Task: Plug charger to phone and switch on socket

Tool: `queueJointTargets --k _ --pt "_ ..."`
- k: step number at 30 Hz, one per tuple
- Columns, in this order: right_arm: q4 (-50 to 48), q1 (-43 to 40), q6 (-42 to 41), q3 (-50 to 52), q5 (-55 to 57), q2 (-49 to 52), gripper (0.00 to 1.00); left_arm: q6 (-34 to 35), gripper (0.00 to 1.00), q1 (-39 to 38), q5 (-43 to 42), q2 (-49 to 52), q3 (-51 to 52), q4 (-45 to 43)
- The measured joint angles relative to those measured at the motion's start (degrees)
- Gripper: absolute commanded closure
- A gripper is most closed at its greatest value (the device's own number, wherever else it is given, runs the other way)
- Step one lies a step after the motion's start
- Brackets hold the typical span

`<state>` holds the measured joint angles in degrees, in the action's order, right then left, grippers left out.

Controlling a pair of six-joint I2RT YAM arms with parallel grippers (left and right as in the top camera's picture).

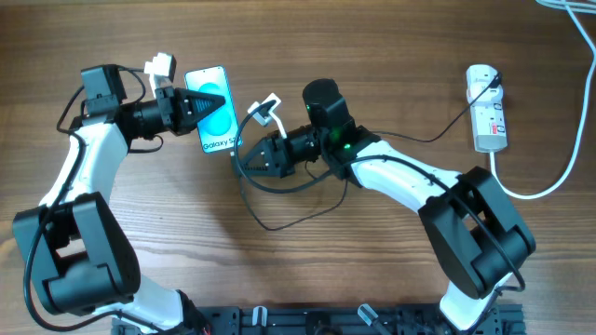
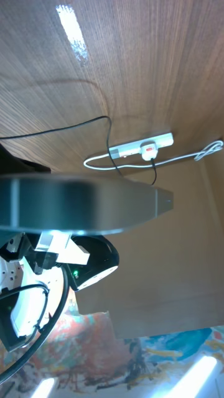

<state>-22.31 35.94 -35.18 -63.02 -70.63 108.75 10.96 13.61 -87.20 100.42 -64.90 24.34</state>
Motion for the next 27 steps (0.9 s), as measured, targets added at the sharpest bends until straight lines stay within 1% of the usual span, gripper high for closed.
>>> queueJointTargets --k 1,7,13,27 --pt "-0.6 0.3 -0.2 0.0 0.0 0.0 0.96 0.2 0.96 0.0 0.0 0.0 0.0 0.0" --pt "-1.9 1.3 -0.6 0.0 0.2 0.0 0.96 1.0 0.96 -0.3 -0.4 0.0 0.0 0.0" --pt "-2.1 1.3 -0.6 0.0 0.7 0.0 0.96 1.0 0.96 -2.5 -0.4 0.0 0.0 0.0" --pt "-0.7 1.3 -1.7 0.0 3.7 0.0 0.96 1.2 0.96 -2.6 -0.4 0.0 0.0 -0.6"
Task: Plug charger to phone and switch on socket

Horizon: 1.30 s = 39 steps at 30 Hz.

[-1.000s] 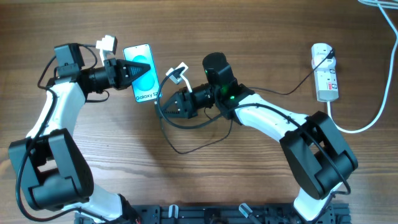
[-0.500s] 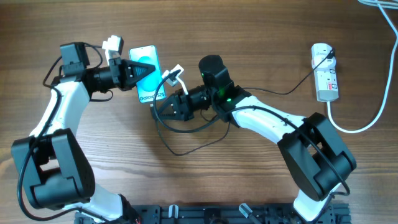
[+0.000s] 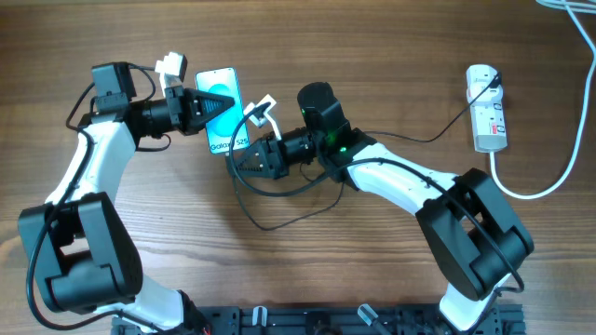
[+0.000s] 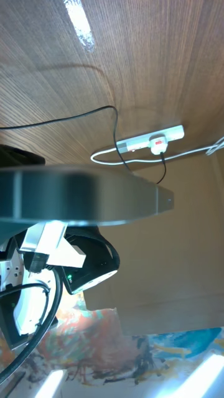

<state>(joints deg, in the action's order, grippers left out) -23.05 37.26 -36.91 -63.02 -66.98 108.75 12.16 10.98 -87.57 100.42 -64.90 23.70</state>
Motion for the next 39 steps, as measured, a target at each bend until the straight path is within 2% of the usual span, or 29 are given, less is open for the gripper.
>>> queueJointTargets --k 9,16,39 --pt "-1.4 -0.7 -2.1 0.0 -1.6 0.0 0.96 0.6 0.96 0.0 -0.6 0.0 0.0 -0.3" --pt "2.1 -0.8 -1.4 0.0 -4.0 0.0 0.96 0.6 0.96 0.0 -0.2 0.0 0.0 -1.0" --pt "0.9 -1.9 -0.3 0.0 -5.4 0.0 0.96 0.6 0.96 0.0 0.1 0.0 0.0 -1.0"
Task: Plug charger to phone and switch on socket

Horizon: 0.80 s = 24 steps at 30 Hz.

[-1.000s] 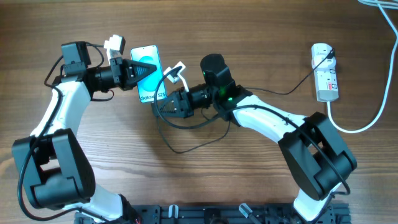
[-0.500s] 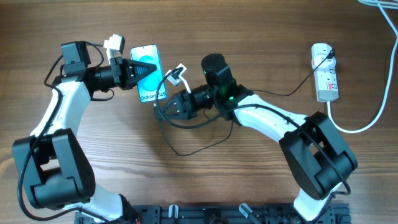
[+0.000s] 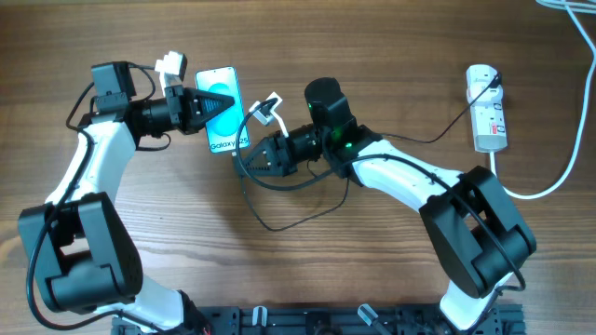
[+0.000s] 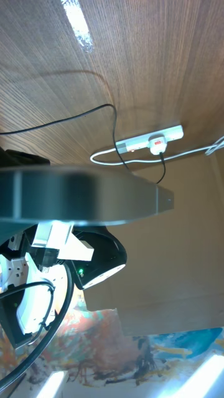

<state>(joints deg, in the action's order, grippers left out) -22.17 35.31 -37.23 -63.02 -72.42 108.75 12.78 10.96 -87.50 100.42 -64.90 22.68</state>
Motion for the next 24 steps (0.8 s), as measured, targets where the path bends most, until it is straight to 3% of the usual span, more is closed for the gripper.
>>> queueJointTargets --k 24 --pt "-0.6 0.0 0.0 0.0 -0.2 0.0 0.96 0.0 0.96 -1.3 0.2 0.0 0.0 0.0"
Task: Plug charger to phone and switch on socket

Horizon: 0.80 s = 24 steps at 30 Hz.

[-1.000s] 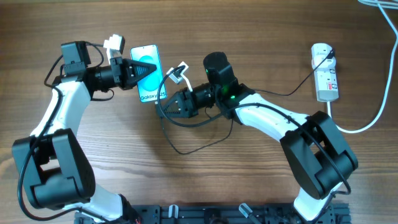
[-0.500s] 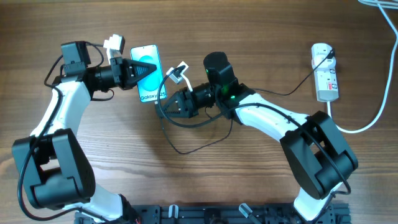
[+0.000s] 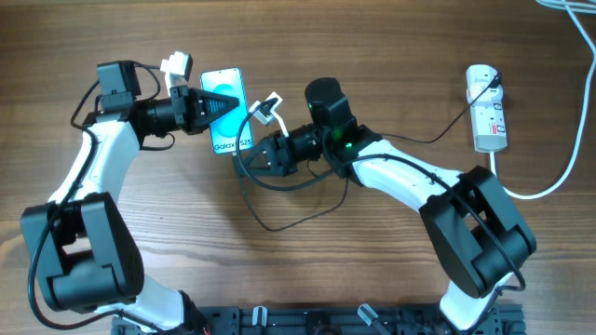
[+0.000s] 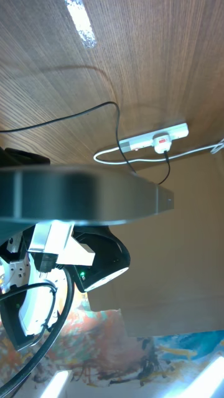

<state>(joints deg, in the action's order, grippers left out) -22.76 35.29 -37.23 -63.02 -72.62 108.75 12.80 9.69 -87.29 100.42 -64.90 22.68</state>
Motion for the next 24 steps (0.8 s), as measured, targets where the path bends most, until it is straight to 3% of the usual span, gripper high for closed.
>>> queueJointTargets --k 24 --pt "-2.9 0.0 -5.5 0.3 0.9 0.0 0.96 0.0 0.96 0.1 0.2 0.0 0.0 -0.3"
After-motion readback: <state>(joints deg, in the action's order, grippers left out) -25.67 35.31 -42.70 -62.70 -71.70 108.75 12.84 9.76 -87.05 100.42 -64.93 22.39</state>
